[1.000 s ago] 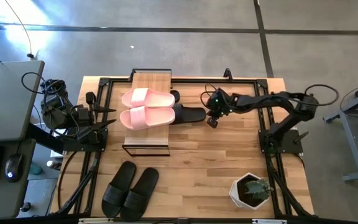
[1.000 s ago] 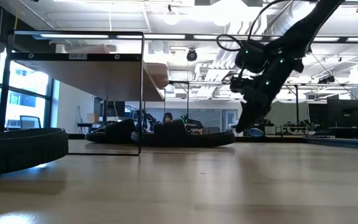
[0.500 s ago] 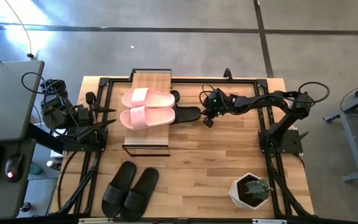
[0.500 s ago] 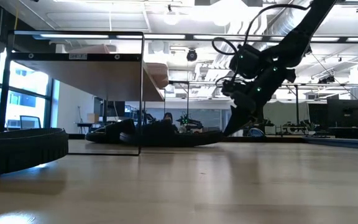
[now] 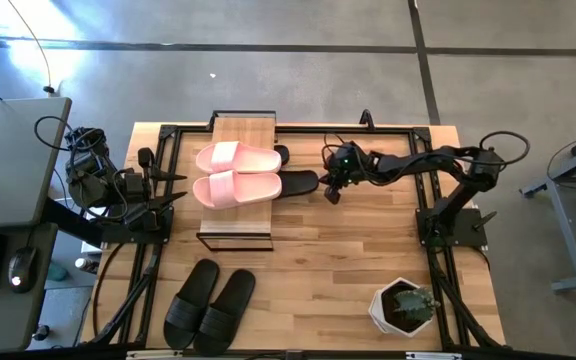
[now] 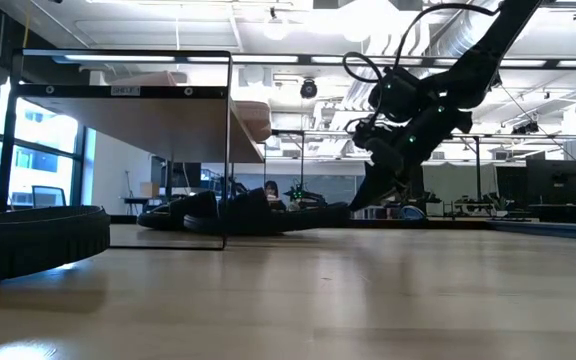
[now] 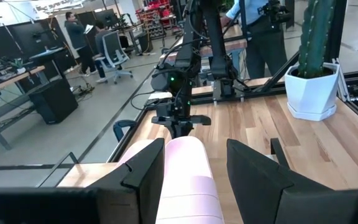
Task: Pick and place slides into the shelf
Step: Put the black slide under the shelf
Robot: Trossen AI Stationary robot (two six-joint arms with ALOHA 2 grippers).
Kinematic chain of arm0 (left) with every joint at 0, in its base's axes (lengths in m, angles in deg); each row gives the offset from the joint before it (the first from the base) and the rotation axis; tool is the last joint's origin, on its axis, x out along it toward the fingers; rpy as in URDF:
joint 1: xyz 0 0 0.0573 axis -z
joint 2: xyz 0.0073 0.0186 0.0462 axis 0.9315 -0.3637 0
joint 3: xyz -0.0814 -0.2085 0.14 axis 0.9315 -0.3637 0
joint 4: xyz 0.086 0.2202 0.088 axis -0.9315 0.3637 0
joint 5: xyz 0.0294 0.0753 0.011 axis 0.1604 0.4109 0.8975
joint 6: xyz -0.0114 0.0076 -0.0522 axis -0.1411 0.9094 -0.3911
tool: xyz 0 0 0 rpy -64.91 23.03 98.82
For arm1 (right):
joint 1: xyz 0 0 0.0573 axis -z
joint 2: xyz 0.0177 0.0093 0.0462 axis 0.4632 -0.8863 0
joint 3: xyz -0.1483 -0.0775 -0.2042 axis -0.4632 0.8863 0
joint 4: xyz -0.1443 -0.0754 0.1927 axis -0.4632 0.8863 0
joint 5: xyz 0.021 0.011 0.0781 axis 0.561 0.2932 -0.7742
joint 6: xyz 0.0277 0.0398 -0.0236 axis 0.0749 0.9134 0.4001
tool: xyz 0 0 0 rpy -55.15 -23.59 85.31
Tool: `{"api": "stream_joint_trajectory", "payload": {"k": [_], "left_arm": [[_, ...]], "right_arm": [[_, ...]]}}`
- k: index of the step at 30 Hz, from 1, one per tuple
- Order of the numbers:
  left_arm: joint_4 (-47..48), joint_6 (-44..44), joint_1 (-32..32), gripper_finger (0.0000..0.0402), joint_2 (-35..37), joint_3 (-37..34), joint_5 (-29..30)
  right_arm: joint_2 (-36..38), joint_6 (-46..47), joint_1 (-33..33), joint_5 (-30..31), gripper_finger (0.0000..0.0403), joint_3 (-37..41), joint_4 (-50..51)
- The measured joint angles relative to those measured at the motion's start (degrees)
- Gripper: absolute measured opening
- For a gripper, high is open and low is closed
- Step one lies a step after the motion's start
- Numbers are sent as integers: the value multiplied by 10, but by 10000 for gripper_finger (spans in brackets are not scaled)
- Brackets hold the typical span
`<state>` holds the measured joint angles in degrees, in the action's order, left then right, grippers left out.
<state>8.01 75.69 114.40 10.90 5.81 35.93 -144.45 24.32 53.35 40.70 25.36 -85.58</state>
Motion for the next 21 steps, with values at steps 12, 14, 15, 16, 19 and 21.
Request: {"api": "stream_joint_trajectory", "payload": {"k": [12, 14, 15, 16, 19, 21], "left_arm": [[-5, -3, 0, 156, 0, 0, 0], [-4, -12, 0, 156, 0, 0, 0], [-3, -15, 0, 156, 0, 0, -1], [-3, -15, 0, 156, 0, 0, -5], [-2, -14, 0, 156, 0, 0, -11], [1, -14, 0, 156, 0, 0, -11]], "right_arm": [[-102, -29, -17, -4, 0, -89, 2], [-106, -30, -17, 4, 0, -97, 0], [-106, -30, -17, 7, 0, -98, 2], [-106, -30, -17, 9, 0, -98, 3], [-101, -25, -18, 6, 0, -99, 1], [-101, -24, -20, 6, 0, -99, 6]]}}
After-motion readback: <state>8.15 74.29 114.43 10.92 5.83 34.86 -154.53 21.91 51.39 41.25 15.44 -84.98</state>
